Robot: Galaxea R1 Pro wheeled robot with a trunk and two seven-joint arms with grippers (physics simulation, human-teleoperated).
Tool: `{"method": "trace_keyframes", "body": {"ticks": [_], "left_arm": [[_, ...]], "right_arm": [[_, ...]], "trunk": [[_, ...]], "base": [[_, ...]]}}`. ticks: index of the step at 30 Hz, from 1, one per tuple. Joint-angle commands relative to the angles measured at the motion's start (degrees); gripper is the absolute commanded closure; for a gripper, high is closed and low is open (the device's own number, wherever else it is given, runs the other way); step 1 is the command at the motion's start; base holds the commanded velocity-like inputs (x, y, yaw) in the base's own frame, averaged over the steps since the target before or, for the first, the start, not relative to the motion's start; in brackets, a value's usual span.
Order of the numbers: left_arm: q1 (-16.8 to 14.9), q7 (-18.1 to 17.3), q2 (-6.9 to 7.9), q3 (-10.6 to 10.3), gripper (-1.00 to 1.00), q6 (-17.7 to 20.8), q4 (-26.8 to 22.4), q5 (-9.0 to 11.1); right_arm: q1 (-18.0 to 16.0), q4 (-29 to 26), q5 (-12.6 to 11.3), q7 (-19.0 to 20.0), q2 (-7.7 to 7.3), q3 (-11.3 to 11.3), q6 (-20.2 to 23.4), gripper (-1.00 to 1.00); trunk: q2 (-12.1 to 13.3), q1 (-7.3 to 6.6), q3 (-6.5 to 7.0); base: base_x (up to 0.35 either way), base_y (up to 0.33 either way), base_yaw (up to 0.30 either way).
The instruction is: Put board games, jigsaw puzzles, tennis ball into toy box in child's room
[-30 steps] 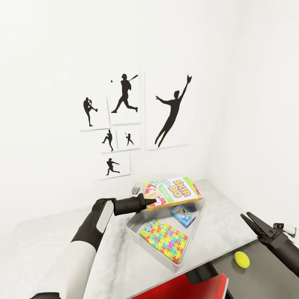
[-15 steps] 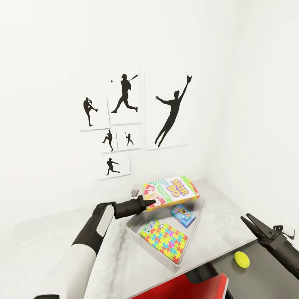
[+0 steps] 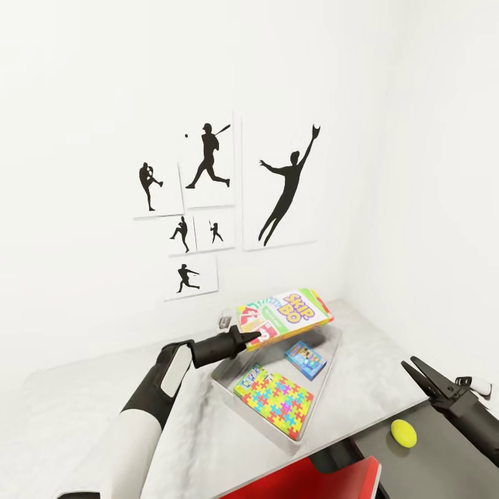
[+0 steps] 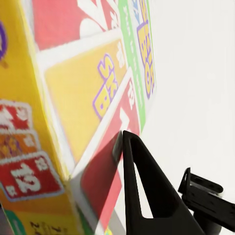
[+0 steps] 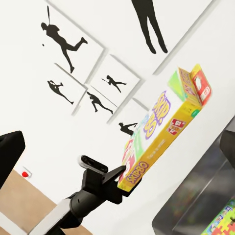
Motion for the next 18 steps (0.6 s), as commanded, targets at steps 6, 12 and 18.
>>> {"method": "trace_keyframes", "body": {"ticks": [6,12,18], "left_arm": [[0.0,-0.2,-0.06,-0.4,1.0,0.0,1.5,0.0],[0.0,-0.2,-0.06,-2.8,1.0,-0.8,1.8,0.4],[0.8,-0.2,-0.06,-3.3,1.0,-1.4,1.8,1.6]], "right_arm": [[-0.1,0.0,-0.2,0.0,-0.01,0.0,0.3,-1.0],[-0.1,0.0,-0.2,0.0,-0.04,0.0,0.3,-1.0],[-0.1,0.0,-0.2,0.0,-0.04,0.0,0.3,-1.0]], "trunk": [[-0.1,0.04,-0.13],[-0.1,0.04,-0.13],[-0.1,0.04,-0.13]], "base": [[0.0,0.0,0.0],[0.0,0.0,0.0],[0.0,0.0,0.0]]}}
